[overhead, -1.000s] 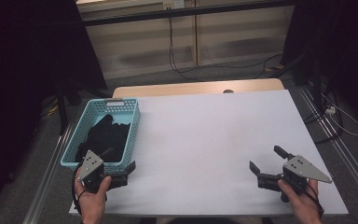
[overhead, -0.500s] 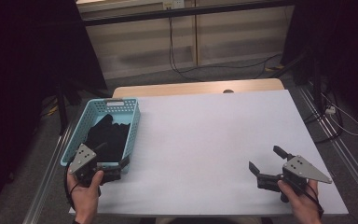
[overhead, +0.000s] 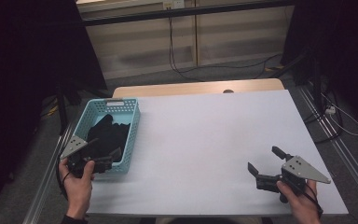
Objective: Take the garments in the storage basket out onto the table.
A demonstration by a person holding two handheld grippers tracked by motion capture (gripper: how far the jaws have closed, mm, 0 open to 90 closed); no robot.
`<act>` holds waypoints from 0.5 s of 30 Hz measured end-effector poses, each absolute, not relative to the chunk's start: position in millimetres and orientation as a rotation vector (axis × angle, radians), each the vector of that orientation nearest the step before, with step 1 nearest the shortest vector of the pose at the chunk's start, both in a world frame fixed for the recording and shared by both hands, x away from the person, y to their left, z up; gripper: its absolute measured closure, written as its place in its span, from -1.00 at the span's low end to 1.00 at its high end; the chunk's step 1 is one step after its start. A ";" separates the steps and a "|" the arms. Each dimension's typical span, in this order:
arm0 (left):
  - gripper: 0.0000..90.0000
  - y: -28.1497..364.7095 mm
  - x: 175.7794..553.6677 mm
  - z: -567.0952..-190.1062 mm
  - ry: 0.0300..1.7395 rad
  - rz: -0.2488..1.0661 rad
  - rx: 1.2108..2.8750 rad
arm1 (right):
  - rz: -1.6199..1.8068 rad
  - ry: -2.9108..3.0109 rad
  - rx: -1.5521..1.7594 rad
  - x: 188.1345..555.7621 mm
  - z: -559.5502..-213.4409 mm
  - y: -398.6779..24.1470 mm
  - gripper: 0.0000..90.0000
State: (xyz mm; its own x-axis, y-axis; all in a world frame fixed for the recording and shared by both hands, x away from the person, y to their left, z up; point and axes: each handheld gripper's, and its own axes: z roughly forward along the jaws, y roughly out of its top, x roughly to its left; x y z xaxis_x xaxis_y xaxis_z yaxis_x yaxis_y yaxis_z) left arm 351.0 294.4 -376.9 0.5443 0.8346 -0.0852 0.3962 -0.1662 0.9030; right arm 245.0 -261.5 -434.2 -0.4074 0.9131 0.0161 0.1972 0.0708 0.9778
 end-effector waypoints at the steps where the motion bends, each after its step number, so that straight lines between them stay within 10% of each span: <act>1: -0.90 296.1 353.3 -376.4 1.039 0.561 1.770 | 1.385 1.692 1.114 244.8 -434.1 -261.4 -0.98; 15: -0.86 314.6 376.2 -369.7 1.096 0.538 1.785 | 1.372 1.700 1.113 245.7 -435.0 -261.0 -0.98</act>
State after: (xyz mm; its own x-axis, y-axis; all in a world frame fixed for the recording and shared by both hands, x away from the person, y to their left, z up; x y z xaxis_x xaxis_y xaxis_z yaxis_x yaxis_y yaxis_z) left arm 376.2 314.6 -369.7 0.5034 0.8581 -0.1009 0.4454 -0.1577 0.8813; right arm 245.7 -261.0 -435.0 -0.4064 0.9137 0.0090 0.2018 0.0801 0.9761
